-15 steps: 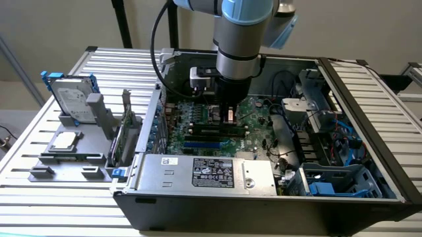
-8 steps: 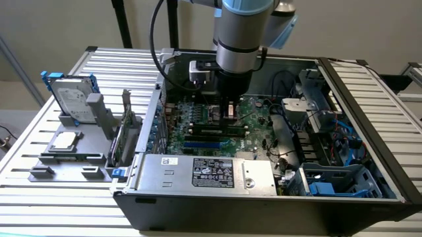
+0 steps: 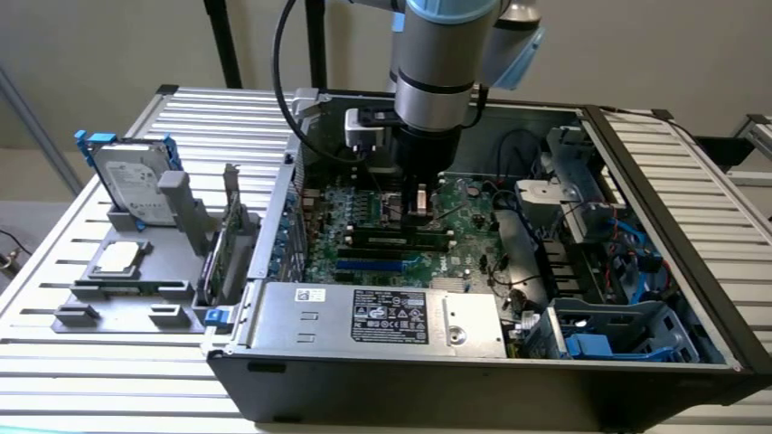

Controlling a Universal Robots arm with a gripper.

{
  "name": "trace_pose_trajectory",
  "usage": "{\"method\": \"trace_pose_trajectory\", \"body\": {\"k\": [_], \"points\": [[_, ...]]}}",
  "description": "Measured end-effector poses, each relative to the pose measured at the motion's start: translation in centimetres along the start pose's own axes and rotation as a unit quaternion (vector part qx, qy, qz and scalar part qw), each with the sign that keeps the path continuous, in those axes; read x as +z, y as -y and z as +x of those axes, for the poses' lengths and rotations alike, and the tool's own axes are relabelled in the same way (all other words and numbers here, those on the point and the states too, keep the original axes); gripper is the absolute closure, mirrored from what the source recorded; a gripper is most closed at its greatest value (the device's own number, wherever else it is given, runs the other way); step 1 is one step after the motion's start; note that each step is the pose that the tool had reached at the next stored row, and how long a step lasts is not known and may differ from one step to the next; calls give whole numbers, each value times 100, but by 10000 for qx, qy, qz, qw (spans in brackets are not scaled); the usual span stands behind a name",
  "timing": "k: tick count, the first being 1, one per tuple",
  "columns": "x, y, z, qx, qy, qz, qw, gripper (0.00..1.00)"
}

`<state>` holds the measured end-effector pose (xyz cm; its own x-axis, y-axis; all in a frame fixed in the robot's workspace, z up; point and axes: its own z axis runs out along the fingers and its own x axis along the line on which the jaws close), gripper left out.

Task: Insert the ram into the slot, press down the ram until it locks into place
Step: 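Insert the ram into the slot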

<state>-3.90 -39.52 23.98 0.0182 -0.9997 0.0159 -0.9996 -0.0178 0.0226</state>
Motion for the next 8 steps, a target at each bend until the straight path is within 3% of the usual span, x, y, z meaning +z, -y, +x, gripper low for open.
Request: {"method": "trace_pose_trajectory", "body": {"k": [2,4,8], "points": [[0,0,0,0,0,0,10000,78],[0,0,0,0,-1,0,10000,87],[0,0,0,0,0,0,10000,90]]}}
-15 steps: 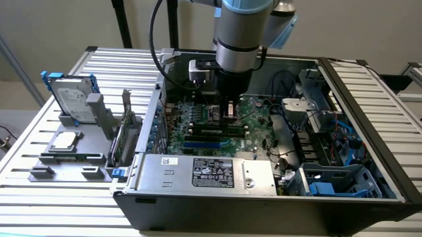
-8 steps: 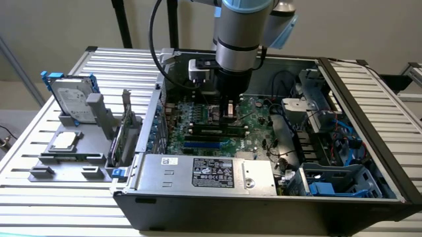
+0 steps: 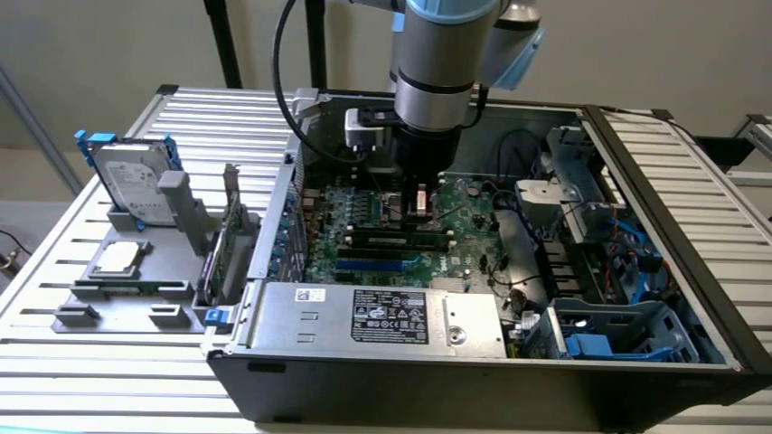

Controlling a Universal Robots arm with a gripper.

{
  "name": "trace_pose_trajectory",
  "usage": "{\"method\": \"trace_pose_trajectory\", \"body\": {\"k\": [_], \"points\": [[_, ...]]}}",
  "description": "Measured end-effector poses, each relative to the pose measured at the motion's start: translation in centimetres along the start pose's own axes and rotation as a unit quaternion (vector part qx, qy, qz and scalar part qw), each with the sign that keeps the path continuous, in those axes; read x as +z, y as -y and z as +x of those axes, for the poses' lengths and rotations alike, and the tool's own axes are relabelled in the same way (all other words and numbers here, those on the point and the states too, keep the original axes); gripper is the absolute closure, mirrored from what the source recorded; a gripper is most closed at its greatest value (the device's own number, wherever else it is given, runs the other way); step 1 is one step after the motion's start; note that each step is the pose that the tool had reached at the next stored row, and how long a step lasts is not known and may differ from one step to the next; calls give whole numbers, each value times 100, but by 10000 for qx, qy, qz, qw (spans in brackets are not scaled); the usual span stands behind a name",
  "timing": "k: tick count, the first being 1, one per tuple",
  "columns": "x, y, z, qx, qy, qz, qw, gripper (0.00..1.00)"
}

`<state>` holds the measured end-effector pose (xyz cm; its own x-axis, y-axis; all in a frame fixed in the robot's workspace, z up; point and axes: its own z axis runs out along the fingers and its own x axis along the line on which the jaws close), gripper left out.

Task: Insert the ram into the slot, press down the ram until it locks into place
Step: 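Insert the ram into the slot, then press down the ram until it locks into place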

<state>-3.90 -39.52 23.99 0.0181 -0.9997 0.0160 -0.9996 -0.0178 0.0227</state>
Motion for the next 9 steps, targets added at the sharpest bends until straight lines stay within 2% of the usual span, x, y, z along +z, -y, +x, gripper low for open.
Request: {"method": "trace_pose_trajectory", "body": {"k": [9], "points": [[0,0,0,0,-1,0,10000,90]]}}
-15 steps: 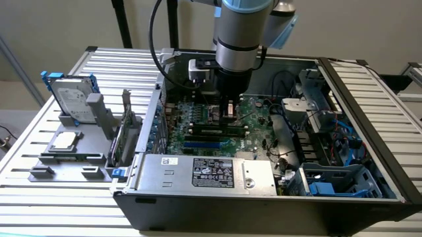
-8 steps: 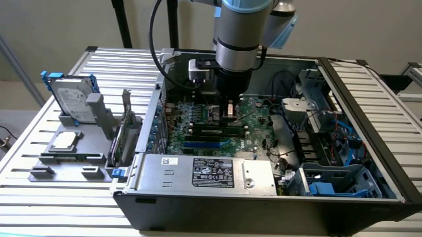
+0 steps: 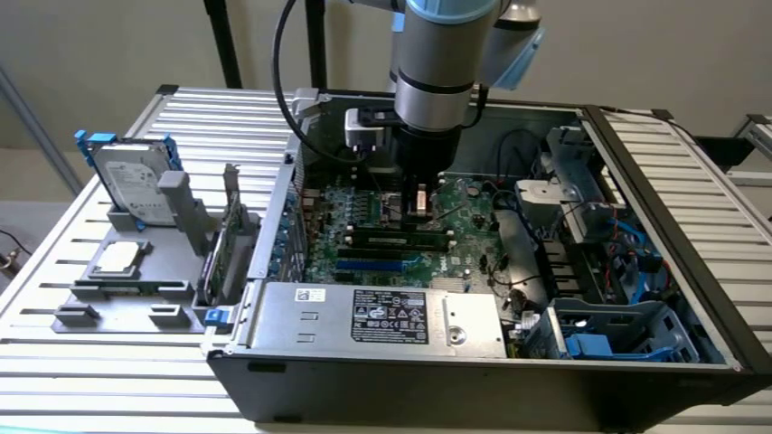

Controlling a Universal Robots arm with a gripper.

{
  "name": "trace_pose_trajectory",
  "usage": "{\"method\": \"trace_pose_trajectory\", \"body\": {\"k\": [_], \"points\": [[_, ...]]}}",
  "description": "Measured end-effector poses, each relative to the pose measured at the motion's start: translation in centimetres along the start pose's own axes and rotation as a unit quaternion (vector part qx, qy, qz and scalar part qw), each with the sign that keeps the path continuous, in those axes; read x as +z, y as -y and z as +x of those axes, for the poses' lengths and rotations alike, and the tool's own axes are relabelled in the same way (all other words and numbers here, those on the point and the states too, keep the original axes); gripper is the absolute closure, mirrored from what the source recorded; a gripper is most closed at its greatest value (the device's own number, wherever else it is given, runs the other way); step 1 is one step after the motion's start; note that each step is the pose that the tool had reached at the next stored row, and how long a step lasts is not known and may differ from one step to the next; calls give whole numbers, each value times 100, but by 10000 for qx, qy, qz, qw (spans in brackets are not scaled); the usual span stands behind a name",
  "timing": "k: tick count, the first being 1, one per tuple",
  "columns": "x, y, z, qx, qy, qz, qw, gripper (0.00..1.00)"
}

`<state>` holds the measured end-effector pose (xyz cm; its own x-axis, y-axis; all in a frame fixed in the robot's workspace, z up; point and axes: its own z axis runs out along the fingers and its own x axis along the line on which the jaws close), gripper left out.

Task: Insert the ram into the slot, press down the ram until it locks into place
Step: 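Press down the ram until it locks into place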

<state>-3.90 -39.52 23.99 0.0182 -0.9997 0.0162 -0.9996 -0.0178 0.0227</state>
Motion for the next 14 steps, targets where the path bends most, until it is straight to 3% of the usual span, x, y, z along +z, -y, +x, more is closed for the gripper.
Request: {"method": "trace_pose_trajectory", "body": {"k": [14], "points": [[38,-24,-30,7,1,2,10000,90]]}}
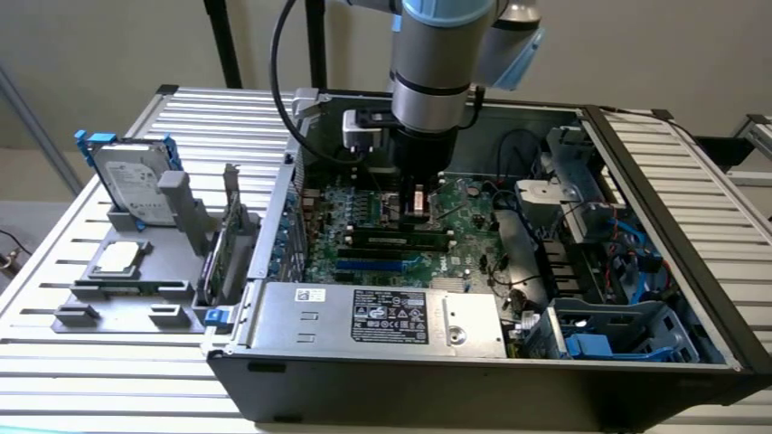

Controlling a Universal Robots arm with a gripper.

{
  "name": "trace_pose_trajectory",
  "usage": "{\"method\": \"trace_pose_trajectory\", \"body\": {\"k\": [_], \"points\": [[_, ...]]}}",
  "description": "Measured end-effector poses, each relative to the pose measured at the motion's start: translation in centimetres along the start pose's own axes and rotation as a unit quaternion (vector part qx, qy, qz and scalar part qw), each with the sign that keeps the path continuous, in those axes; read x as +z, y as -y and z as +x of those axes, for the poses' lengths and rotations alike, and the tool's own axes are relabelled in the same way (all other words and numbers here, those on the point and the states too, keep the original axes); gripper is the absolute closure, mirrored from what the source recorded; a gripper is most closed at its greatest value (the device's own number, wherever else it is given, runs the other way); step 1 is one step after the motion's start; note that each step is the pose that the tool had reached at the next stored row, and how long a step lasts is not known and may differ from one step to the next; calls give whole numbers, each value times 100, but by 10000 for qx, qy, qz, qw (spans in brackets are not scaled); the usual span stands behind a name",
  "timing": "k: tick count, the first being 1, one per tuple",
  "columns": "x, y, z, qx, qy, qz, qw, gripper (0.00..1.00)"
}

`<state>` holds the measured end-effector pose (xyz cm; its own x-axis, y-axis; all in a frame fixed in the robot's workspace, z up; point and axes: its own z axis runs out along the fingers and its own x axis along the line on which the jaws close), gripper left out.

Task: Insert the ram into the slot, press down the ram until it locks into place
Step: 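Press down the ram until it locks into place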

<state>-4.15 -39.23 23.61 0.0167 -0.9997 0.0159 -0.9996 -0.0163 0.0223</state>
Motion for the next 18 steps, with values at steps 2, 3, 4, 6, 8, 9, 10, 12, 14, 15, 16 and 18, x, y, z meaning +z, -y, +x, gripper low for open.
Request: {"method": "trace_pose_trajectory", "body": {"k": [2,3,4,6,8,9,10,12,14,15,16,18], "points": [[11,-1,-1,1,-1,0,10000,90],[17,-2,-2,1,-1,0,10000,90],[25,-2,-2,1,-1,0,10000,90],[38,-4,-2,2,0,1,10000,90],[52,-6,-2,2,-2,1,10000,90],[58,-6,-1,2,-4,1,10000,90],[66,-7,-1,2,-5,1,10000,90],[86,-8,-3,3,-1,5,10000,90],[95,-9,-1,3,-5,6,10000,90],[95,-9,-1,3,-5,6,10000,90],[95,-9,-2,3,-2,7,10000,90],[60,-9,-5,4,12,14,10000,90]]}}
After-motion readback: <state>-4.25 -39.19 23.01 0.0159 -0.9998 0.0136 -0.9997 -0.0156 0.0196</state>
